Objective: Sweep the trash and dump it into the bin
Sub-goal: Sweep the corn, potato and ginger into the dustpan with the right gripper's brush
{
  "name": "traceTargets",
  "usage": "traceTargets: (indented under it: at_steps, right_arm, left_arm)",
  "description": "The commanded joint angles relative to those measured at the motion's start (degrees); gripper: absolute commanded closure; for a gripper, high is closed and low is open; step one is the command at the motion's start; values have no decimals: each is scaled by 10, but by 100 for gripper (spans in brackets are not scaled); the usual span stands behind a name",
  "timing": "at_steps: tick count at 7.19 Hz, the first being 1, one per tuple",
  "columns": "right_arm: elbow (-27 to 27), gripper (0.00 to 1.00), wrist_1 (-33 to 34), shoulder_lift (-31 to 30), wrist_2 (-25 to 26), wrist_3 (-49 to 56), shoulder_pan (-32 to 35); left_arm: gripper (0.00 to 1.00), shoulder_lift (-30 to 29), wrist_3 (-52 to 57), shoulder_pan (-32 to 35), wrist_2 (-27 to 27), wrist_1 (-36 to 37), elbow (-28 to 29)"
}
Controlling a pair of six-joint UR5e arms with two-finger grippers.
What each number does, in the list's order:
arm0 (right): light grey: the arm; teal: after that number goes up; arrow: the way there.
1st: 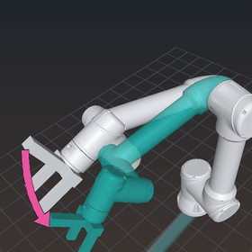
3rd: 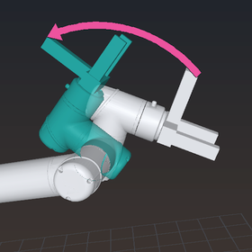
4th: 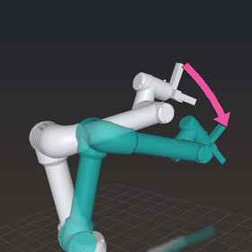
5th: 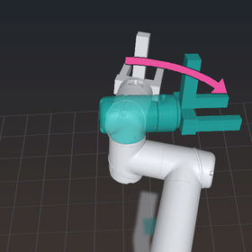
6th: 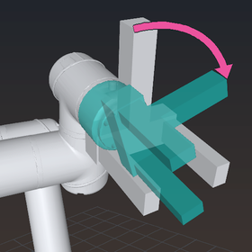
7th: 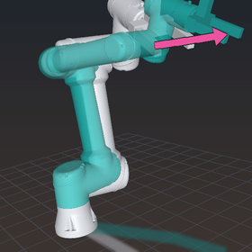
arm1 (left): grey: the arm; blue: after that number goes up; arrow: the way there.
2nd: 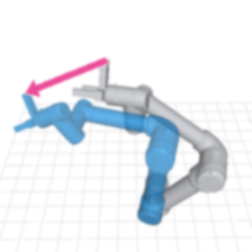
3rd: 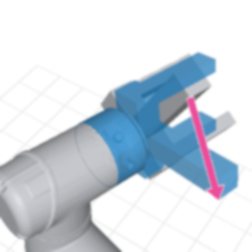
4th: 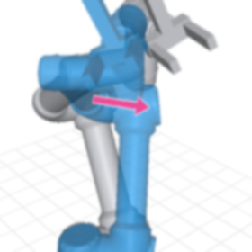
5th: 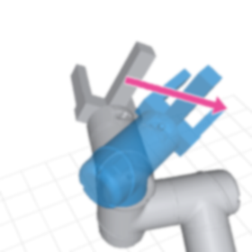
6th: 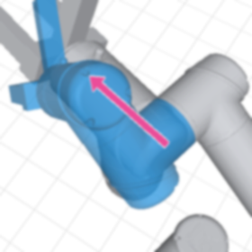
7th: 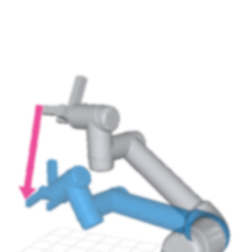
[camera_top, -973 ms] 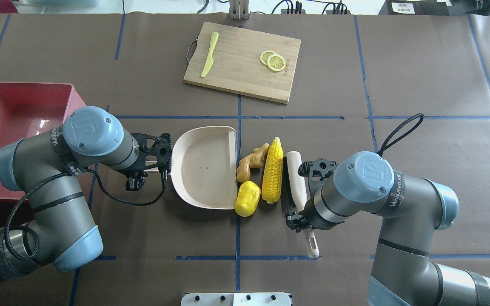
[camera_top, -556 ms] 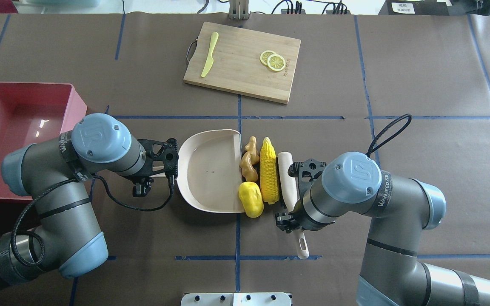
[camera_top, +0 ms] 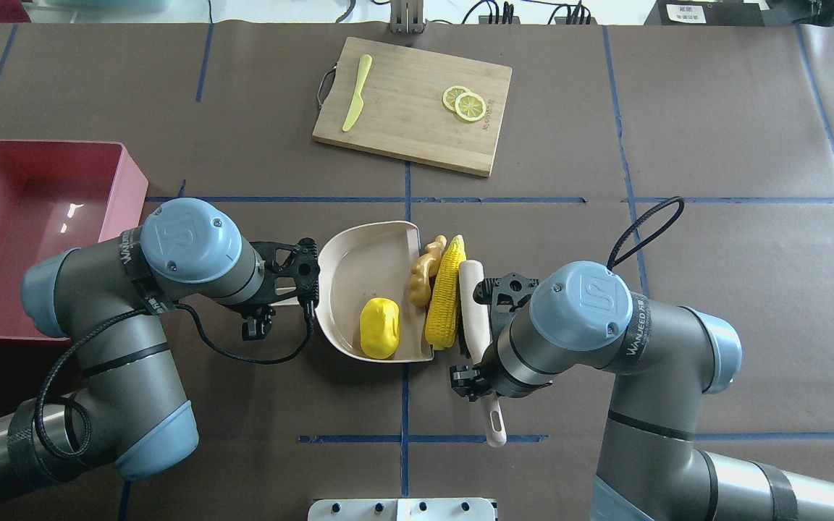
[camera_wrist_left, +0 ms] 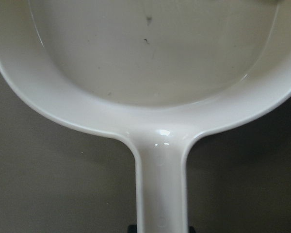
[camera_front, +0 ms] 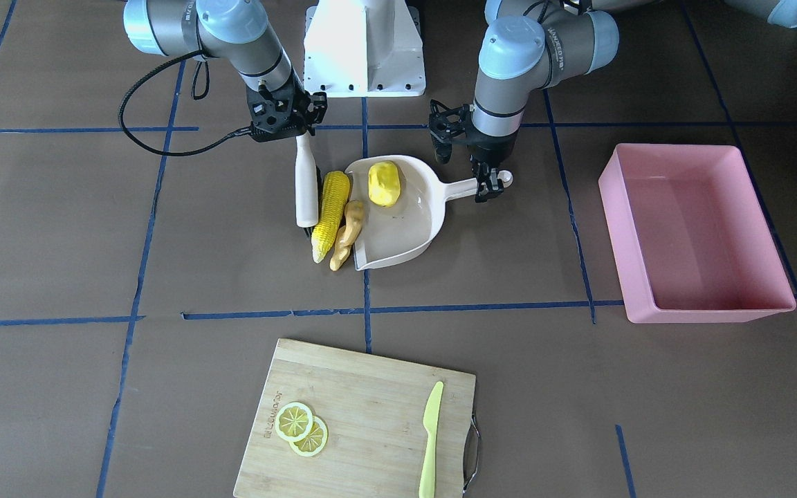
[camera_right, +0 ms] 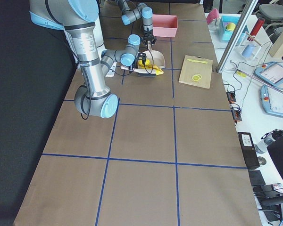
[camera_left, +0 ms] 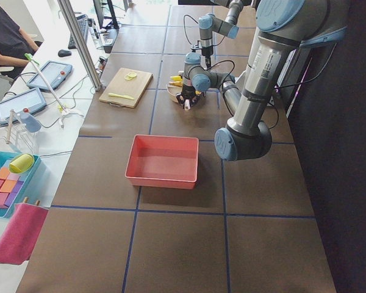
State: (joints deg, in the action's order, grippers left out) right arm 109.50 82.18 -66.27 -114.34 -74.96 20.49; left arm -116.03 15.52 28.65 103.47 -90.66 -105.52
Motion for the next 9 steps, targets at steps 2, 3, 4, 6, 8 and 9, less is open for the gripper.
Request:
traceTargets:
  at_steps: [2,3,4,6,8,9]
  right_arm:
    - [-19,98,-6,25,1,-12,-6]
    - [-37,98,-9,39,3,-12,-6]
    - [-46,98,-9,43,3,-12,-6]
    - [-46,98,-9,61,3,-28,-6]
    - [-41,98,-10,66,3,-31,-6]
    - [-39,98,-9,72,3,-30,-6]
  left_arm:
    - [85,-9,-16,-9,-12,3,7]
    - [85,-10,-16,-10,-19,3,7]
    - [85,-11,-16,-10,-20,3,6]
    - [85,-12,-27,-10,-20,3,6]
    - [85,-12,-30,-15,-20,2,7]
    - [85,-11,-31,-17,-20,0,8]
